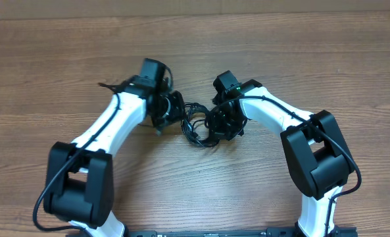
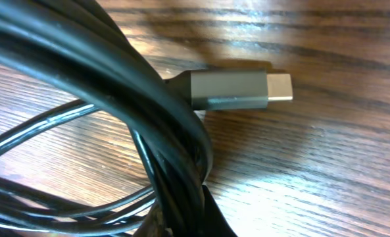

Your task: Untangle cables

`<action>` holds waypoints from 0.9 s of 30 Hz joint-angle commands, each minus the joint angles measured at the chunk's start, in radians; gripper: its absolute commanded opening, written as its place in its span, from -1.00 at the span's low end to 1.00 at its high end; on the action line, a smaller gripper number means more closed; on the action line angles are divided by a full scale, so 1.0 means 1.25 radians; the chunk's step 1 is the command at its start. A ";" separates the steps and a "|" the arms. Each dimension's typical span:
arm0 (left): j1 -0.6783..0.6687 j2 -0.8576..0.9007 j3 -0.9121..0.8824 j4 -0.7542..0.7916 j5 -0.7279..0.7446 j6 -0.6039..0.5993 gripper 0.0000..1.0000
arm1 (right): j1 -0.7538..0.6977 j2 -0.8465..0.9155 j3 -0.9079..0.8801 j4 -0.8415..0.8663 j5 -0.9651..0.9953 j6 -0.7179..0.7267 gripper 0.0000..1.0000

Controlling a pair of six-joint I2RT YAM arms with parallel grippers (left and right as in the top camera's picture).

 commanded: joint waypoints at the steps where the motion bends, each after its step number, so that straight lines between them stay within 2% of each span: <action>1: 0.042 -0.026 0.027 -0.002 0.044 0.018 -0.92 | 0.005 -0.022 -0.005 -0.002 0.027 -0.002 -0.92; 5: 0.052 -0.026 0.027 -0.017 0.045 0.020 -0.91 | 0.005 -0.022 -0.005 -0.002 0.045 -0.006 -0.92; 8: 0.052 -0.026 0.027 -0.016 0.033 0.066 -0.92 | 0.005 -0.022 -0.005 -0.002 0.059 -0.009 -0.92; 11: 0.051 -0.026 0.027 -0.039 -0.035 0.134 -0.91 | 0.005 -0.022 -0.005 -0.002 0.059 -0.008 -0.92; 18: 0.049 -0.025 0.013 -0.096 -0.250 0.180 -0.91 | 0.005 -0.022 -0.005 -0.002 0.055 -0.008 -0.92; 27: 0.045 -0.024 -0.030 -0.092 -0.300 0.198 -0.85 | 0.005 -0.022 -0.005 -0.002 0.055 -0.008 -0.92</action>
